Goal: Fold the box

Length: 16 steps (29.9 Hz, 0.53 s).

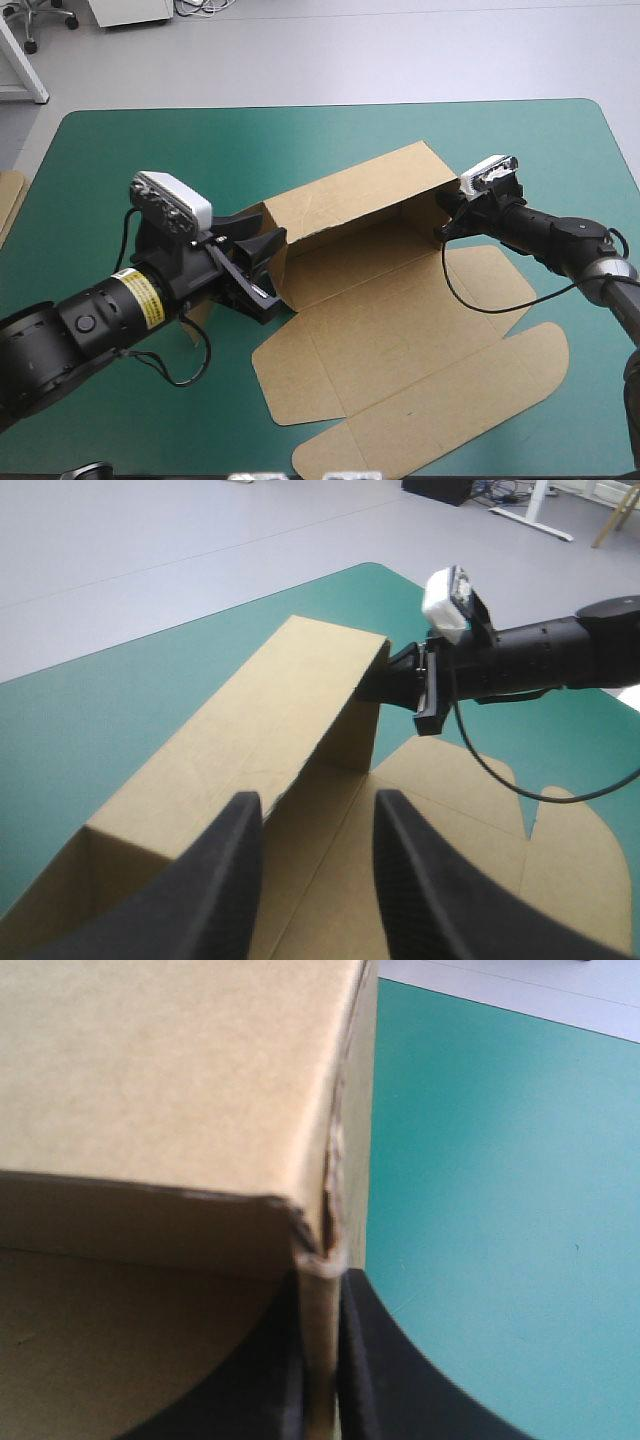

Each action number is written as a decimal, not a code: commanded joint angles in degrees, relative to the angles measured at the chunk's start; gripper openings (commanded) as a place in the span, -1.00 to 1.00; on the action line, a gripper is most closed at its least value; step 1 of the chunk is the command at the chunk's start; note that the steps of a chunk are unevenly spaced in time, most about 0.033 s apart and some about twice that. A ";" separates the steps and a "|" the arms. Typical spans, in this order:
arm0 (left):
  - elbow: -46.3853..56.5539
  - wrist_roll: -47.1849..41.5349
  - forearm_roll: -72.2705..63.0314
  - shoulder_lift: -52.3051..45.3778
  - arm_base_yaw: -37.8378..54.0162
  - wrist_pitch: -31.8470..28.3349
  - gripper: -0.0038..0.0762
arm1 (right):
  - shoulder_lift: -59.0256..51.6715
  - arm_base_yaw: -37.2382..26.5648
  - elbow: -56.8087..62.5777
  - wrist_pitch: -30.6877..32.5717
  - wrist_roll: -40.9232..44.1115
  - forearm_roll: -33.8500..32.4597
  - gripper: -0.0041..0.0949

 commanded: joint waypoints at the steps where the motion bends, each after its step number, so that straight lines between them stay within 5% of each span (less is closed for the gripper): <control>1: -2.08 -0.67 -0.95 -2.63 2.73 0.44 -0.24 | -1.53 0.18 -0.81 0.92 2.75 -2.07 -0.95; 16: -3.21 -3.45 26.51 -18.21 10.89 25.27 -0.24 | -1.53 0.18 -0.81 0.70 4.93 -2.43 -0.95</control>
